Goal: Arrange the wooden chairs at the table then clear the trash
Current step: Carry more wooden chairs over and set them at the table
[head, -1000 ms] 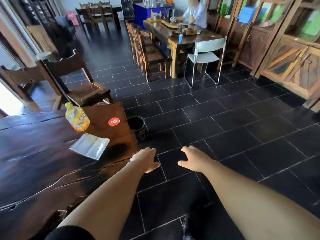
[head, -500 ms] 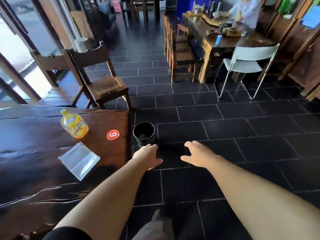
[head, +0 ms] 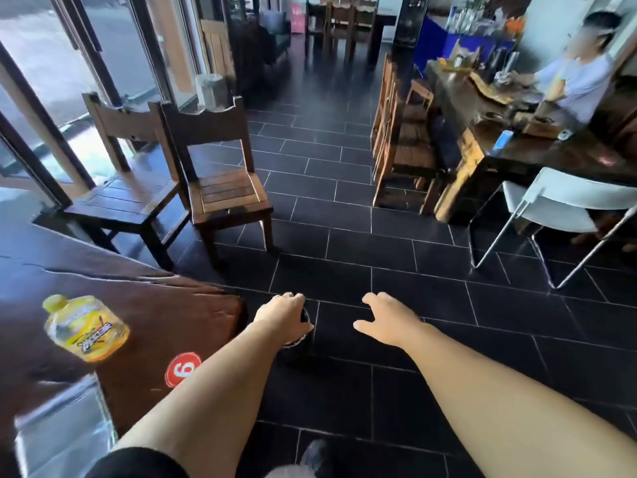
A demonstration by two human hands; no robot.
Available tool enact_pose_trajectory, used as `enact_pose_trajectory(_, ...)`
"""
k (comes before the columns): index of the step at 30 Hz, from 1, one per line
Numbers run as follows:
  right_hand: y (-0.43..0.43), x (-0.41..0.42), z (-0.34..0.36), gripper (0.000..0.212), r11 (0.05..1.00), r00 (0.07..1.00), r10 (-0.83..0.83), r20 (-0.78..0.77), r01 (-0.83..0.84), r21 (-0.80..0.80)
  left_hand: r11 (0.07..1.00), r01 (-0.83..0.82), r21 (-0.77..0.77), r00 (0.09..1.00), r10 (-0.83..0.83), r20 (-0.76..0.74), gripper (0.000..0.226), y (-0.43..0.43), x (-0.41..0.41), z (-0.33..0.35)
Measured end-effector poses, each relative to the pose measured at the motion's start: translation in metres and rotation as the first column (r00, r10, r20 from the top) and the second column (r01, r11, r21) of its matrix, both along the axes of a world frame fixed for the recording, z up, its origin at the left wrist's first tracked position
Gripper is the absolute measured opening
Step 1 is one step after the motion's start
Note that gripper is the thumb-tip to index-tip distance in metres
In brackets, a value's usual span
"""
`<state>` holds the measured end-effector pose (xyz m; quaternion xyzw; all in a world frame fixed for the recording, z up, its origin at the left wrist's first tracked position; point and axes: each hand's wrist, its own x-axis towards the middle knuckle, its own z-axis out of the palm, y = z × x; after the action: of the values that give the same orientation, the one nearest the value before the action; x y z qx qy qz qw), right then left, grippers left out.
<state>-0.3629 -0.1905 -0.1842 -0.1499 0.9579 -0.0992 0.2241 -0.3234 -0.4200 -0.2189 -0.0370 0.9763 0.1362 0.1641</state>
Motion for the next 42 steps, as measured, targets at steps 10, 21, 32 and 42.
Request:
enact_pose_trajectory(10, -0.019, -0.201, -0.001, 0.058, 0.999, 0.999, 0.033, -0.003, -0.033, -0.015, 0.998, -0.056, -0.011, 0.998, 0.055, -0.026, 0.056, -0.021, -0.179, 0.006)
enact_pose_trajectory(21, -0.041, -0.485, -0.014, 0.059, 0.983, 0.982, 0.186, -0.029, -0.186, -0.009, 0.983, -0.180, -0.044, 0.983, 0.177, -0.050, 0.059, -0.037, -0.425, -0.004)
enact_pose_trajectory(32, -0.095, -0.717, 0.007, 0.060, 0.941, 0.941, 0.337, -0.031, -0.337, 0.016, 0.958, -0.287, -0.012, 0.954, 0.285, -0.095, 0.056, -0.064, -0.627, 0.018)
enact_pose_trajectory(42, -0.213, -0.910, 0.001, 0.060, 0.900, 0.900, 0.435, -0.022, -0.433, 0.044, 0.947, -0.308, -0.089, 0.951, 0.303, -0.071, 0.048, -0.180, -0.810, 0.011)
